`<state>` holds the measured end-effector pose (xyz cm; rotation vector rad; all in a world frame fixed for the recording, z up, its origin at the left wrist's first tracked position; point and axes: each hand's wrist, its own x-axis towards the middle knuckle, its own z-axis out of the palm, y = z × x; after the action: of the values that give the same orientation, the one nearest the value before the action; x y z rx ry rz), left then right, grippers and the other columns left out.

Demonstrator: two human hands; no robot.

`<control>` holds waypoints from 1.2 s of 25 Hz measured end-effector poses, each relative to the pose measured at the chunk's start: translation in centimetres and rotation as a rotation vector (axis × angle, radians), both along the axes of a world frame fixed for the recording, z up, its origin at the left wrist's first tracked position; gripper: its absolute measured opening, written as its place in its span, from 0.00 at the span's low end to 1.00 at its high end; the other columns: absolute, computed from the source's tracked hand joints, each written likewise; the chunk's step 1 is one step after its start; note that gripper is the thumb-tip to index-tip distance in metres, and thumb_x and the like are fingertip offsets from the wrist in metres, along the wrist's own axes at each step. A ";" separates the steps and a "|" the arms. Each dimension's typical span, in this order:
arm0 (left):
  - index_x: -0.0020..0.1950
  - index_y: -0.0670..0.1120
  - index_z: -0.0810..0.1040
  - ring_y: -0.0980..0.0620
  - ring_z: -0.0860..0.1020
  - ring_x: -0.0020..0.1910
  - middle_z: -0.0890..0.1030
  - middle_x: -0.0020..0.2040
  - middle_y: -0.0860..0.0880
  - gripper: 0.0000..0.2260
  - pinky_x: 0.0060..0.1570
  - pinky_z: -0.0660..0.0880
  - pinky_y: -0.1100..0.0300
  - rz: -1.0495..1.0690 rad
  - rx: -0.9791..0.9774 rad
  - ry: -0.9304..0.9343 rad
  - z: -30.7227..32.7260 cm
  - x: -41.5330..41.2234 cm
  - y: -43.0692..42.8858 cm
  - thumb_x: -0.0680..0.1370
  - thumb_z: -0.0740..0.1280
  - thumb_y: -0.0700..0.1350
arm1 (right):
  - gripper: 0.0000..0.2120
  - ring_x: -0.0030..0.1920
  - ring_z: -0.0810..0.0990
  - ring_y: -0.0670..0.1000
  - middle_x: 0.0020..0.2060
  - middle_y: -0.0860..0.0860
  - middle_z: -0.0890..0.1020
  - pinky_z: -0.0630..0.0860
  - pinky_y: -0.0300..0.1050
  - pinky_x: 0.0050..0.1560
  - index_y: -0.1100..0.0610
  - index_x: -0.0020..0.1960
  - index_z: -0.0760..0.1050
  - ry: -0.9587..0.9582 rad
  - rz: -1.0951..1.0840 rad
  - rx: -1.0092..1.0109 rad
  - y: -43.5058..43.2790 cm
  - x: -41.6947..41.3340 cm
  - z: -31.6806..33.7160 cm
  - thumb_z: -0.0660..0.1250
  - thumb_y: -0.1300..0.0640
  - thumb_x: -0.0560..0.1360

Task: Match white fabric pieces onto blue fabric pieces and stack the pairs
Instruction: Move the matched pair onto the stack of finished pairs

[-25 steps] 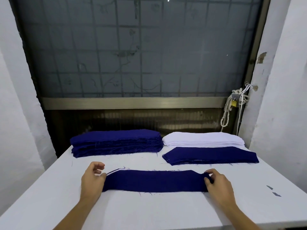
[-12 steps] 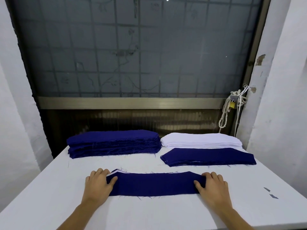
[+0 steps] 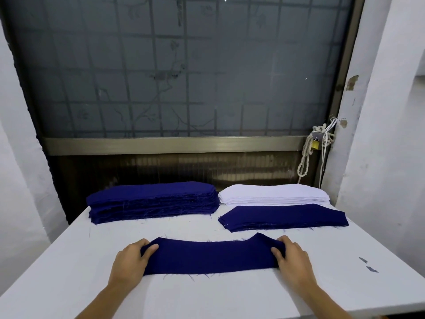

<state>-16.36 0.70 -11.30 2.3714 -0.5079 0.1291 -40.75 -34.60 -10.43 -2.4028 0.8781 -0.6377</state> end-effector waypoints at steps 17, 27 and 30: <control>0.46 0.48 0.79 0.53 0.81 0.41 0.82 0.40 0.51 0.10 0.43 0.78 0.54 -0.196 -0.178 0.101 7.6 1.3 -22.9 0.84 0.63 0.51 | 0.13 0.52 0.79 0.62 0.53 0.59 0.82 0.76 0.52 0.53 0.58 0.64 0.74 -0.038 -0.380 -0.027 -20.7 1.4 6.7 0.60 0.56 0.83; 0.47 0.50 0.74 0.51 0.79 0.42 0.80 0.42 0.51 0.12 0.41 0.78 0.55 -0.062 0.143 0.107 2.6 0.8 -30.1 0.84 0.60 0.56 | 0.13 0.58 0.75 0.60 0.57 0.57 0.80 0.73 0.52 0.55 0.58 0.65 0.74 0.197 -0.477 -0.103 -26.5 2.3 2.2 0.59 0.56 0.83; 0.45 0.53 0.71 0.56 0.77 0.36 0.79 0.38 0.55 0.11 0.31 0.70 0.60 -0.017 0.105 0.034 1.6 0.6 -29.8 0.83 0.61 0.58 | 0.14 0.59 0.73 0.60 0.59 0.57 0.78 0.71 0.53 0.56 0.59 0.65 0.75 0.178 -0.498 -0.160 -26.5 2.1 0.6 0.59 0.57 0.83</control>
<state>-15.75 -29.05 -9.68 2.4670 -0.5298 0.0552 -38.67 -61.06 -9.84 -2.4158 1.5820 -0.7001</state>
